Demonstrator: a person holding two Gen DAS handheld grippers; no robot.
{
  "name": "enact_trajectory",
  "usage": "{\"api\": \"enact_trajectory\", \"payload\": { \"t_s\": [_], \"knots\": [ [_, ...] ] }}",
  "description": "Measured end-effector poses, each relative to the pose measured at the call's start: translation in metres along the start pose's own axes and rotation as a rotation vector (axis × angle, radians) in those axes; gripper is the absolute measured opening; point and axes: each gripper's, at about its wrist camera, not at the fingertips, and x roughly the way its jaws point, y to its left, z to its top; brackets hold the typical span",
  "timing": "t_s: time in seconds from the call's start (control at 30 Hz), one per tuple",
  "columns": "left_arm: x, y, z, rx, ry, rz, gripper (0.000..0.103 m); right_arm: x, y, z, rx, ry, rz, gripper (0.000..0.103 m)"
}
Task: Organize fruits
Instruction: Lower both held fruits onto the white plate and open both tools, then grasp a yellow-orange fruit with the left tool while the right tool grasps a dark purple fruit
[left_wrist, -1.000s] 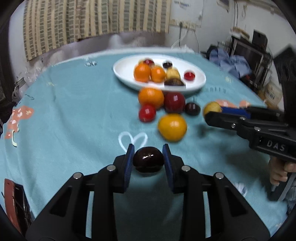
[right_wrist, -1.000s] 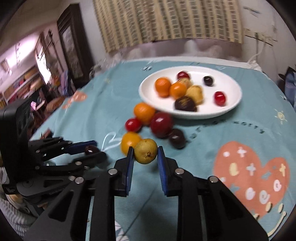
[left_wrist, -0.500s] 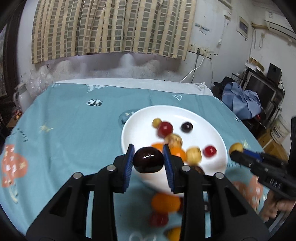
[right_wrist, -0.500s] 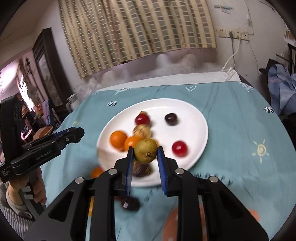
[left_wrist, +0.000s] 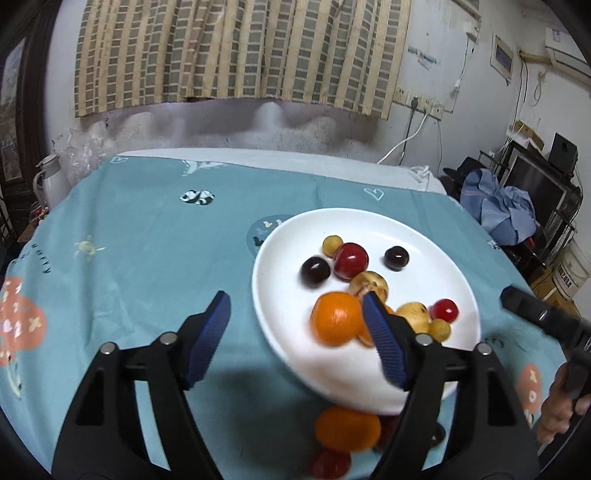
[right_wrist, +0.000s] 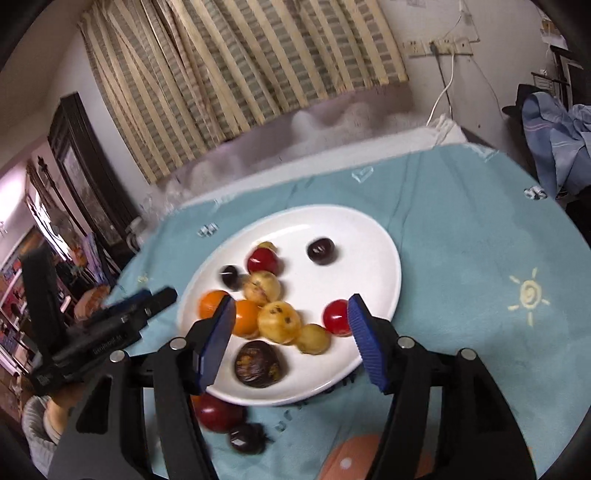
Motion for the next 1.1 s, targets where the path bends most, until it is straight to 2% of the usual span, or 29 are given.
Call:
{"api": "enact_trajectory", "payload": {
  "t_s": [0.17,0.3,0.43,0.53,0.73,0.8,0.93,1.0,1.1],
  "knots": [
    [-0.037,-0.001,-0.037,0.036,-0.006,0.034,0.084,-0.027,0.004,-0.029,0.006,0.003,0.007,0.072],
    [-0.056,-0.008,-0.071,0.099,0.005,0.078,0.089,-0.031,-0.001,-0.055,0.03,0.04,0.002,0.072],
    [-0.062,-0.013,-0.094,0.163,0.04,0.078,0.09,-0.034,0.006,-0.065,0.004,0.052,0.008,0.072],
    [-0.059,-0.016,-0.101,0.177,0.074,0.025,0.09,-0.035,0.01,-0.064,-0.016,0.045,0.015,0.072],
    [-0.067,-0.043,-0.108,0.275,0.057,-0.071,0.09,-0.031,0.0,-0.061,0.022,0.06,-0.017,0.072],
    [-0.064,-0.05,-0.111,0.294,0.069,-0.087,0.088,-0.03,-0.005,-0.061,0.048,0.065,-0.014,0.072],
    [-0.055,-0.052,-0.114,0.282,0.11,-0.118,0.069,-0.029,-0.005,-0.062,0.049,0.069,-0.015,0.071],
    [-0.051,-0.051,-0.115,0.28,0.13,-0.128,0.064,-0.027,-0.004,-0.063,0.039,0.076,-0.016,0.071],
    [-0.046,-0.052,-0.117,0.274,0.155,-0.143,0.064,-0.023,0.0,-0.065,0.017,0.09,-0.009,0.072]
  ]
}}
